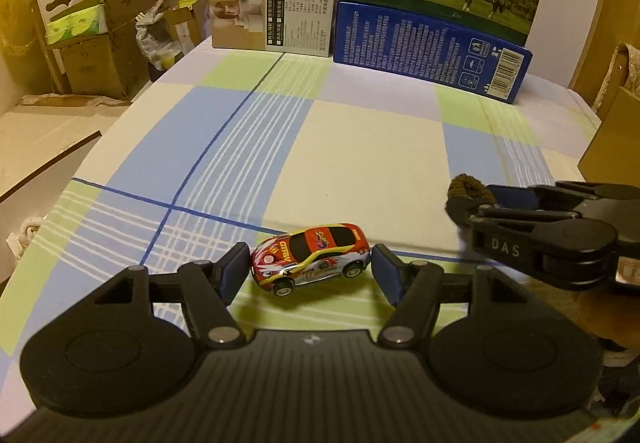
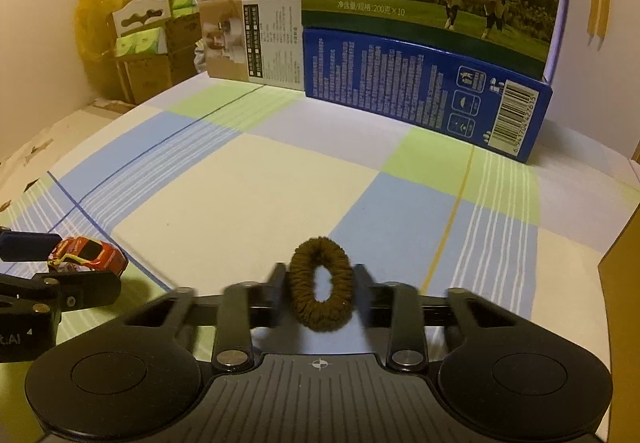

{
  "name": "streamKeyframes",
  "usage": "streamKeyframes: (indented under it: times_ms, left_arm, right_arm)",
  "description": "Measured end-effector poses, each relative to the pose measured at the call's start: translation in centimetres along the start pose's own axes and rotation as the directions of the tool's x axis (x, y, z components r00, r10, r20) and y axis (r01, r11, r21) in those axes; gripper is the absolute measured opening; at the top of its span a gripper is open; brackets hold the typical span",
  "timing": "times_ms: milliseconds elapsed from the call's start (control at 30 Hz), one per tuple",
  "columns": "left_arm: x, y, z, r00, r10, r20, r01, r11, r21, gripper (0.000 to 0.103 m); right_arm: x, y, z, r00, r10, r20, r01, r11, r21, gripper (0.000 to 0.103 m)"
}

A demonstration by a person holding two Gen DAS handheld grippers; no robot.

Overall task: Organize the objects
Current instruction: 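Grasp the red toy car with the left gripper while the right gripper grasps the brown hair tie, then carry the toy car and hair tie toward the cardboard box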

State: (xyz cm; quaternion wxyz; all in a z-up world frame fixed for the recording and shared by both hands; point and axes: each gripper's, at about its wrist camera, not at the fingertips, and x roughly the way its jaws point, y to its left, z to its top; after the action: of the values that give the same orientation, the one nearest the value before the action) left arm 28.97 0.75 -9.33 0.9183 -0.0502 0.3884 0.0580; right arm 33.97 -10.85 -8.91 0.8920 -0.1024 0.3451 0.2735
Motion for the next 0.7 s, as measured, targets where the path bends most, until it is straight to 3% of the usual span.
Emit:
streamKeyframes:
  times_ms: [700]
  left_arm:
    - [-0.5, -1.1, 0.2, 1.000, -0.024, 0.008, 0.024, 0.998, 0.050, 0.062]
  right_arm:
    - [-3.6, -0.1, 0.2, 0.999, -0.022, -0.029, 0.023, 0.999, 0.023, 0.015]
